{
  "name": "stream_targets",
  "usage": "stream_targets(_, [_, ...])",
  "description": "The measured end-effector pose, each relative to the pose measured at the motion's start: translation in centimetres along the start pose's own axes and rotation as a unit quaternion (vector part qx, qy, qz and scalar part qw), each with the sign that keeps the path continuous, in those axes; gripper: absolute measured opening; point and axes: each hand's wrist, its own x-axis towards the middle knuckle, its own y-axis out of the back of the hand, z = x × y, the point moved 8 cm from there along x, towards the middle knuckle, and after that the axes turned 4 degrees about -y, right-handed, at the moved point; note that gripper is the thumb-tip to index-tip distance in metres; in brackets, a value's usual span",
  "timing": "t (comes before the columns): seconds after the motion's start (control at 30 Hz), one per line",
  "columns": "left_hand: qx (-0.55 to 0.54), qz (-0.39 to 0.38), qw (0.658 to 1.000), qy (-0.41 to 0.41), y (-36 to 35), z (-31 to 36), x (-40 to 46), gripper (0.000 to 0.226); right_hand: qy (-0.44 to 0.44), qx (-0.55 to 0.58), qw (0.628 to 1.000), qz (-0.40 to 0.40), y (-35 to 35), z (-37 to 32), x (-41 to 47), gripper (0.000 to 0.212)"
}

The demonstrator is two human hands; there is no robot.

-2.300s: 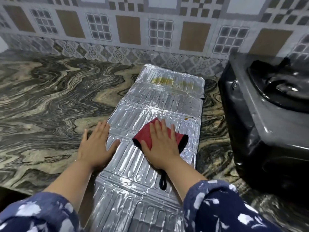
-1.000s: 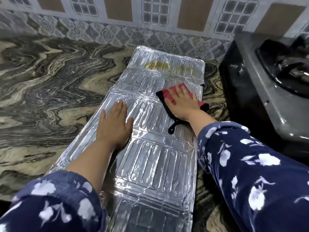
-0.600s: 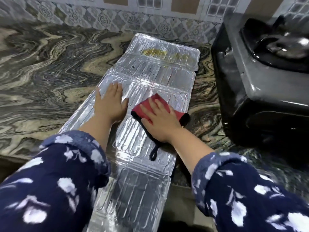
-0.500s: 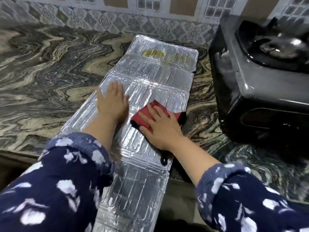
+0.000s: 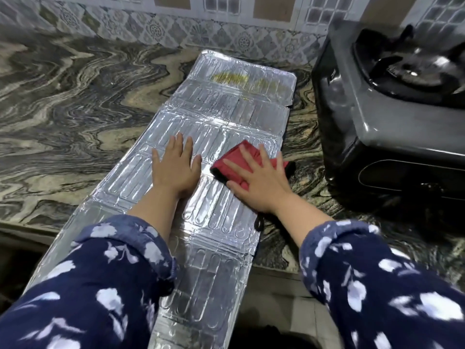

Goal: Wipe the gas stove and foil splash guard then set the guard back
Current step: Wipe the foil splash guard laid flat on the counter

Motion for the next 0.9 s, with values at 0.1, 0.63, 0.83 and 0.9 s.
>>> stream_targets(0.1, [-0.002, 0.004, 1.0, -0.001, -0.1, -0.2, 0.1, 0.061, -0.021, -0.005, 1.0, 0.01, 0.5, 1.9, 3.0, 0.056])
stream_targets(0.63, [0.0, -0.018, 1.0, -0.021, 0.2, 0.0, -0.9, 0.06, 0.035, -0.003, 0.999, 0.004, 0.4, -1.5, 0.3, 0.057])
stream_targets(0.83, [-0.002, -0.014, 1.0, -0.02, 0.2, -0.1, -0.8, 0.059, 0.044, 0.026, 0.998, -0.02, 1.0, -1.3, 3.4, 0.056])
stream_targets(0.9, [0.002, -0.029, 0.999, -0.015, 0.1, 0.0, -0.7, 0.059, 0.032, 0.04, 0.998, -0.027, 1.2, -0.7, 5.1, 0.056])
